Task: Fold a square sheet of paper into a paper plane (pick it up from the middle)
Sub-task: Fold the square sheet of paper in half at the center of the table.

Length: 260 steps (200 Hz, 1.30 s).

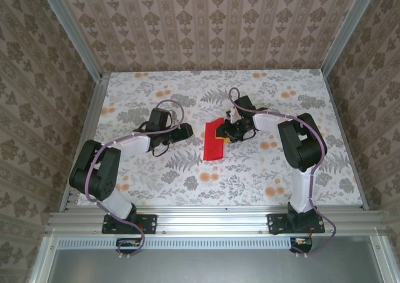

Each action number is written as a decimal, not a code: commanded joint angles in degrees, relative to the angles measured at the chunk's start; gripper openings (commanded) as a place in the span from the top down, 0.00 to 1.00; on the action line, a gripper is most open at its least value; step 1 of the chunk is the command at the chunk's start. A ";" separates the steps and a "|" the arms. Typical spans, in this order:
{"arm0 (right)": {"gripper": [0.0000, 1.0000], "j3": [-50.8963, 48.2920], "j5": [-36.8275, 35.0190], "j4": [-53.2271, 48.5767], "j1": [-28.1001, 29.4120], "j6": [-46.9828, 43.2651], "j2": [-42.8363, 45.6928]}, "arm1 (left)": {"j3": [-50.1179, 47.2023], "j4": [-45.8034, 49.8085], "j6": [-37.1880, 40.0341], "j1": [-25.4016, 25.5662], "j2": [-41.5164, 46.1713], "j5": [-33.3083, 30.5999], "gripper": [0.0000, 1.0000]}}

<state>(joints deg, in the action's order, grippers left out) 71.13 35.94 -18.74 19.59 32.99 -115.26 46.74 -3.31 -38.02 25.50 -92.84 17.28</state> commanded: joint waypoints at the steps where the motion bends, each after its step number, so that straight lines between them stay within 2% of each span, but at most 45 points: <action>1: 0.67 2.24 -3.49 -6.04 -0.59 -4.09 -1.44 | 2.18 -1.65 -1.26 1.17 -1.22 0.74 0.19; 63: 0.66 3.32 -5.60 -7.04 -0.60 -2.27 -2.44 | 4.69 -2.05 -1.09 4.80 -3.57 1.88 0.28; 82: 0.66 3.22 -7.20 -7.11 -0.57 -1.63 -2.51 | 5.55 -2.28 -1.68 5.77 -4.68 2.47 0.36; 106: 0.65 2.93 -8.23 -6.62 -0.60 -0.27 -2.76 | 6.34 -2.11 -3.15 7.07 -5.53 3.05 0.51; 127: 0.66 2.04 -9.48 -5.75 -0.61 1.39 -2.79 | 6.77 -0.25 -4.38 8.07 -5.42 3.00 0.57; 183: 0.65 1.46 -12.98 -7.97 -0.59 1.73 -3.50 | 6.13 0.06 -6.00 9.83 -5.69 2.34 0.61; 260: 0.63 2.96 -17.77 -11.65 -0.24 2.07 -5.56 | 6.88 -1.17 -6.71 10.19 -7.52 1.27 0.61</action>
<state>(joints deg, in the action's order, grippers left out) 74.81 28.64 -24.80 20.16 34.11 -116.66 51.96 -4.19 -43.83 35.24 -99.13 19.27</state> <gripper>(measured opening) 0.368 0.385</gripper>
